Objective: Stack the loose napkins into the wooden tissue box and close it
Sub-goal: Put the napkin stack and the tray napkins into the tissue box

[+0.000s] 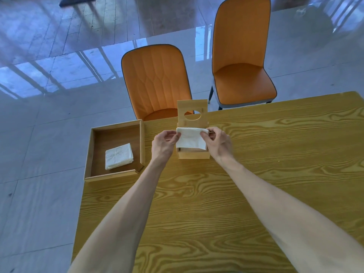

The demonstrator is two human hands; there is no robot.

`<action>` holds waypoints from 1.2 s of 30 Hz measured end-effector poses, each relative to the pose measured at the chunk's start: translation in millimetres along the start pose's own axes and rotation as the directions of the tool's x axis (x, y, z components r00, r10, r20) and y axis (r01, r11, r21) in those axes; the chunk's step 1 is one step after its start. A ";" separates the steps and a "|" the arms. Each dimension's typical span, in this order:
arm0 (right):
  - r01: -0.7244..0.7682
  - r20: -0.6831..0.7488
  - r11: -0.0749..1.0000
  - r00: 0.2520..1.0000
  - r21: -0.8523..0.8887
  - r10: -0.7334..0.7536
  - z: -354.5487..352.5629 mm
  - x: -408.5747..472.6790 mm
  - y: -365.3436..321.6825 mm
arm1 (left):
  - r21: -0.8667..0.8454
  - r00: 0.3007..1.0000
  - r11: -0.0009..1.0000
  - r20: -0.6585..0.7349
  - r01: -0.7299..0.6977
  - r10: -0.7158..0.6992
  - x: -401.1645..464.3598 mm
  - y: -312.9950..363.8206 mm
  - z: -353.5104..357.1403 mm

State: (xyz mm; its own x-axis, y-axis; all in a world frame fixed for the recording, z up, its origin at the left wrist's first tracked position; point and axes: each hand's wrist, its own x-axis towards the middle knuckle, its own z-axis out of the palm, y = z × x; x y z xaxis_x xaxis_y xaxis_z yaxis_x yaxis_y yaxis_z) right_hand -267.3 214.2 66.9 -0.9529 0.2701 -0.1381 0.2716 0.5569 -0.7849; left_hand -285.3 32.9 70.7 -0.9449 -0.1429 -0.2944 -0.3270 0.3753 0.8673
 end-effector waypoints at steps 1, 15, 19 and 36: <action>-0.020 -0.016 1.000 1.000 -0.023 0.019 4.0 4.8 -0.8 | 0.015 1.000 1.000 -0.011 0.014 -0.014 6.1 0.2 2.8; -0.070 -0.035 0.961 0.997 -0.269 0.063 21.3 27.9 11.7 | 0.469 0.996 0.883 -0.083 0.023 0.018 20.9 -7.1 23.9; -0.050 -0.045 0.952 0.998 -0.301 0.038 25.0 29.2 12.0 | 0.425 0.990 0.904 -0.137 0.050 0.010 18.6 -6.3 28.0; -0.059 0.042 0.964 0.997 -0.258 0.072 27.8 30.9 24.4 | 0.353 0.991 0.927 -0.092 0.127 -0.100 7.5 -12.0 27.7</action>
State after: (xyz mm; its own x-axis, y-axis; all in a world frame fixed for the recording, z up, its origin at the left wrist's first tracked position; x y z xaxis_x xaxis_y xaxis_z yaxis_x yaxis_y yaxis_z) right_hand -293.9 214.3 26.7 -0.9357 0.2762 -0.2197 0.3529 0.7238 -0.5930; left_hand -288.8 52.7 47.0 -0.9022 -0.2636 -0.3415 -0.4275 0.6529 0.6253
